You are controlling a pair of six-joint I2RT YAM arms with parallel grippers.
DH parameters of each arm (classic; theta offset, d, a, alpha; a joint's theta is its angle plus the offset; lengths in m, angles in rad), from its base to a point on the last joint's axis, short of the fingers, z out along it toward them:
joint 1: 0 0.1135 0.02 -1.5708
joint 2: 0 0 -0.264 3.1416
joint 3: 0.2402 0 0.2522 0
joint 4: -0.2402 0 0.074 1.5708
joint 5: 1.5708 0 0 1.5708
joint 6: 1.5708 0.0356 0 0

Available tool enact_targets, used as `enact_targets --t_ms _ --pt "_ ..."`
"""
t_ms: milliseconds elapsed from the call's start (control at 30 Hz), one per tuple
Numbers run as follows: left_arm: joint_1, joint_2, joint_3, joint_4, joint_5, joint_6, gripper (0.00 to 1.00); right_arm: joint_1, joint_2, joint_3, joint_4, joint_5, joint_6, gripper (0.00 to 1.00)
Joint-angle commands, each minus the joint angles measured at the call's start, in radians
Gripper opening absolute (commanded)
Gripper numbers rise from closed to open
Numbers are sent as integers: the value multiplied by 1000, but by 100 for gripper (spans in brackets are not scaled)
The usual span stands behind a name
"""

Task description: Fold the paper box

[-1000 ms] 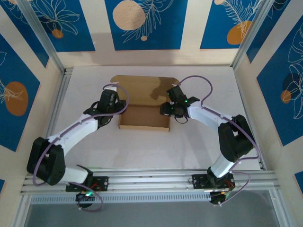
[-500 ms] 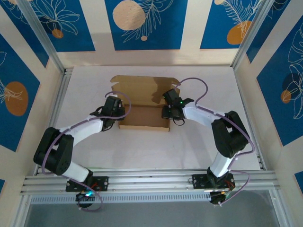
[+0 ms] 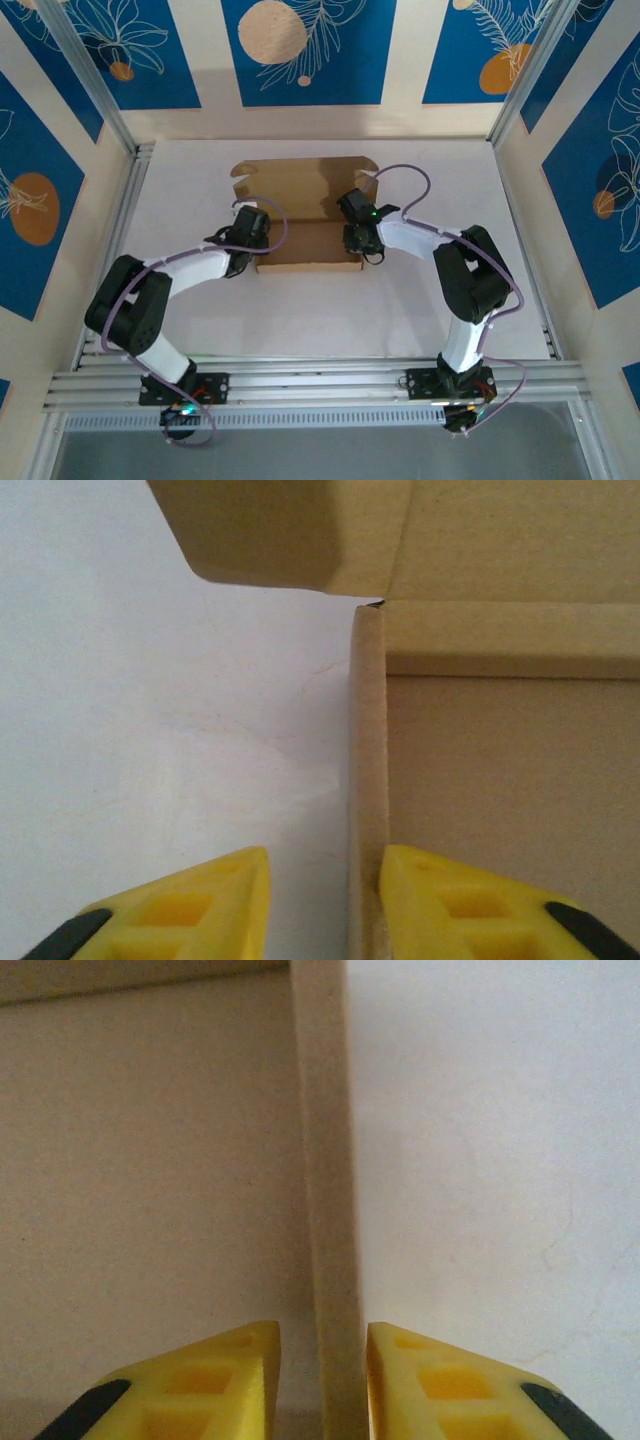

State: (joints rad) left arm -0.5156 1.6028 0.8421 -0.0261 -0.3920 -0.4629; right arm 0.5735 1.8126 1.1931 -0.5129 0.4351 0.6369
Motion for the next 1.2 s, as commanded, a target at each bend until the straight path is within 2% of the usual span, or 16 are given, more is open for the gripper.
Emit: enact_targets --t_ms 0,333,800,867,933,1167 --pt "-29 48 14 -60 -52 -20 26 24 33 49 -49 52 -15 27" --pt "-101 99 54 -108 -139 -67 12 83 107 139 -124 153 -44 19" --pt "-148 111 48 -119 -152 -135 11 111 134 172 -157 168 -25 19" --pt "-148 77 35 -127 -169 -125 14 99 94 152 -153 166 -18 24" --pt "-143 19 9 -121 -181 -106 22 84 24 102 -110 145 -34 31" --pt "-124 -201 -44 -79 -104 -2 63 41 -206 -41 65 21 -151 74"
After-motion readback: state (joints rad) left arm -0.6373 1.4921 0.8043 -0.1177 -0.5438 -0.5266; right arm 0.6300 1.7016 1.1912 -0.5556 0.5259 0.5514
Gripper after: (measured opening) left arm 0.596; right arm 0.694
